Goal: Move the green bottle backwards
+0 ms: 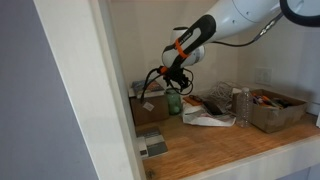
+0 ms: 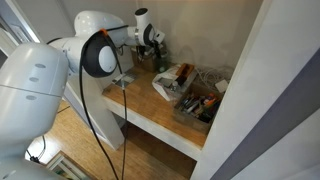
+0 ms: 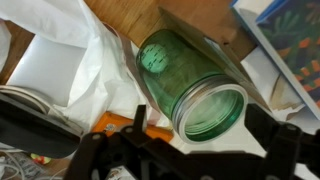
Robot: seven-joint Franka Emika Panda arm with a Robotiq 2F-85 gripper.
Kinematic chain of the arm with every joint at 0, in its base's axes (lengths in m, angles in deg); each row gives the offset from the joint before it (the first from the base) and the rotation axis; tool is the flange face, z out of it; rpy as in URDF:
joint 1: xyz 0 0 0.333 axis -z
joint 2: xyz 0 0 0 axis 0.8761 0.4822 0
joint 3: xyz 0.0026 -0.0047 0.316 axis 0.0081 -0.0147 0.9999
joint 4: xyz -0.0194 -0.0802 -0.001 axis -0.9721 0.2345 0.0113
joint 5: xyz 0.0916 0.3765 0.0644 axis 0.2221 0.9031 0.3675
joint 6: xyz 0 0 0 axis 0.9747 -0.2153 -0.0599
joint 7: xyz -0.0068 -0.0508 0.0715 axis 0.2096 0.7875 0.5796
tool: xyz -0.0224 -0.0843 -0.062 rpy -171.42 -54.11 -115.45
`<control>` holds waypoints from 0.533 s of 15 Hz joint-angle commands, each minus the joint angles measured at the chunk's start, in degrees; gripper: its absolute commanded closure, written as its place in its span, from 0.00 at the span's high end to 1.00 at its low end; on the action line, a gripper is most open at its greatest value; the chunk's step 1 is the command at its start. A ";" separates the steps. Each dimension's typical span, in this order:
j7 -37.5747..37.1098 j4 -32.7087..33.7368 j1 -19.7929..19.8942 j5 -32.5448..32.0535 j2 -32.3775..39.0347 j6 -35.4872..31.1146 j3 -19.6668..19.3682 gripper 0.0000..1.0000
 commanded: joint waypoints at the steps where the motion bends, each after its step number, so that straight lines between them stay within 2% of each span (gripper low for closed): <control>1: 9.05 -5.43 0.44 0.17 -8.75 10.22 2.69 1.00; 3: 15.17 -9.16 1.16 1.30 -13.65 13.62 4.81 1.00; 8: 27.04 -20.03 1.47 0.52 -24.32 23.14 5.92 1.00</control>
